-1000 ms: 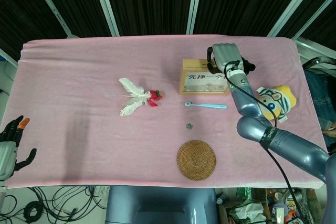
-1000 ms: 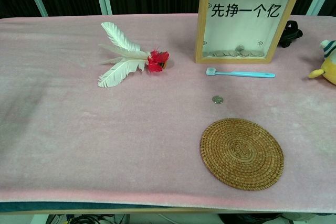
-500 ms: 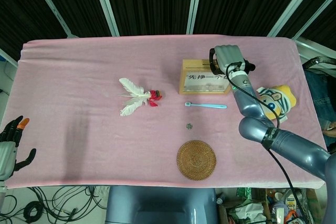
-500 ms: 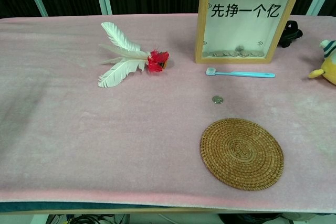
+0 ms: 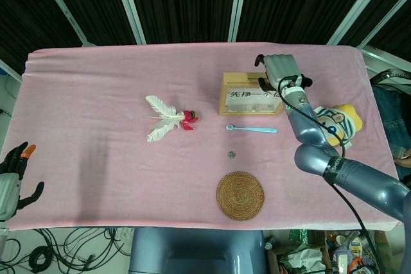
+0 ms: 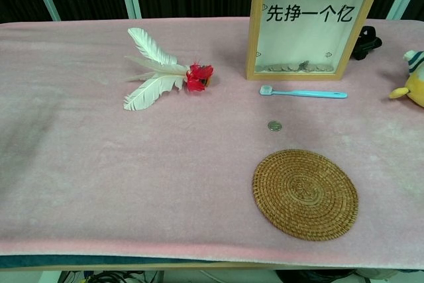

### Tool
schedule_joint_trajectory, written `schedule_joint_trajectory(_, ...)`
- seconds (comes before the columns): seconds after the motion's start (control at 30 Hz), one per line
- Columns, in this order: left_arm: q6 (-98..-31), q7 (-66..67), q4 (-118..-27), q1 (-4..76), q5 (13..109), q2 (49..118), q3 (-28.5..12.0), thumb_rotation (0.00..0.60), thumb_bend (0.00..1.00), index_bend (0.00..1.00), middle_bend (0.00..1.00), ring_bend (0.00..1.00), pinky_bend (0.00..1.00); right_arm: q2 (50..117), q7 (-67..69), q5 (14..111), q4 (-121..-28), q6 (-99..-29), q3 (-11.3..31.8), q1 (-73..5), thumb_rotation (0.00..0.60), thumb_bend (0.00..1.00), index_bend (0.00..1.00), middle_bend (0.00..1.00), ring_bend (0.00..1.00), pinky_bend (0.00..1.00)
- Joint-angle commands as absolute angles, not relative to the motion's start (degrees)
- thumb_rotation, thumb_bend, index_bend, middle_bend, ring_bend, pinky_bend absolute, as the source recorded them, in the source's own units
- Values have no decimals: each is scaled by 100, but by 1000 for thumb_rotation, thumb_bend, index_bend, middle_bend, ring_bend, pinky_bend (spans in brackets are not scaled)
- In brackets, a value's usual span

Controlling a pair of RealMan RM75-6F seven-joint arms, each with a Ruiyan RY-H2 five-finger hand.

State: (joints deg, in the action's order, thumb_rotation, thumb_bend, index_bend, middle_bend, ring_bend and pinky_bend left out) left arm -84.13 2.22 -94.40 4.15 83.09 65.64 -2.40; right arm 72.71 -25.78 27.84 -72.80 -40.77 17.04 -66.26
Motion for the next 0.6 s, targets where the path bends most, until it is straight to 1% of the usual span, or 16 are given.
schedule_joint_trajectory(0.03, -8409, 218, -9440, 417, 8313, 6564, -238, 600, 355, 12, 0, 0, 213, 7058, -2403, 2948, -7671, -4434, 1855, -6520, 600, 356, 325, 801, 877, 917)
schedule_joint_trajectory(0.07, -8406, 216, -9441, 419, 8315, 6564, -237, 600, 355, 12, 0, 0, 213, 6952, -2366, 3037, -7887, -4606, 1884, -6450, 600, 335, 323, 748, 837, 890)
schedule_joint_trajectory(0.13, -8408, 207, -9444, 419, 8326, 6562, -234, 600, 355, 12, 0, 0, 213, 6681, -2323, 3243, -8441, -5033, 1905, -6242, 600, 309, 319, 635, 734, 802)
schedule_joint_trajectory(0.2, -8416, 207, -9443, 416, 8343, 6562, -226, 600, 355, 12, 0, 0, 213, 6371, -2330, 3500, -9141, -5641, 1859, -5925, 600, 297, 318, 516, 625, 676)
schedule_joint_trajectory(0.23, -8416, 204, -9444, 415, 8351, 6563, -221, 600, 355, 12, 0, 0, 213, 6223, -2354, 3653, -9496, -6005, 1798, -5723, 600, 292, 318, 482, 591, 635)
schedule_joint_trajectory(0.27, -8419, 202, -9445, 416, 8359, 6565, -219, 600, 355, 12, 0, 0, 213, 6099, -2378, 3804, -9836, -6345, 1727, -5524, 600, 282, 316, 429, 536, 567)
schedule_joint_trajectory(0.33, -8423, 200, -9445, 417, 8375, 6566, -215, 600, 355, 12, 0, 0, 213, 5942, -2403, 4011, -10310, -6883, 1578, -5178, 600, 269, 314, 397, 495, 516)
schedule_joint_trajectory(0.37, -8424, 197, -9446, 417, 8382, 6566, -213, 600, 355, 12, 0, 0, 213, 5873, -2408, 4135, -10554, -7177, 1472, -4971, 600, 252, 312, 371, 463, 470)
schedule_joint_trajectory(0.4, -8431, 191, -9446, 416, 8394, 6564, -210, 600, 354, 12, 0, 0, 213, 5783, -2439, 4349, -10918, -7643, 1269, -4633, 600, 231, 307, 346, 432, 427)
schedule_joint_trajectory(0.5, -8465, 198, -9443, 409, 8442, 6562, -199, 600, 354, 12, 0, 0, 213, 5749, -2555, 4927, -11513, -8551, 684, -3879, 600, 190, 289, 269, 362, 338)
schedule_joint_trajectory(0.6, -8507, 215, -9436, 401, 8496, 6562, -190, 600, 354, 12, 0, 0, 213, 6031, -2543, 5817, -11568, -9339, -84, -3044, 600, 170, 274, 210, 323, 282)
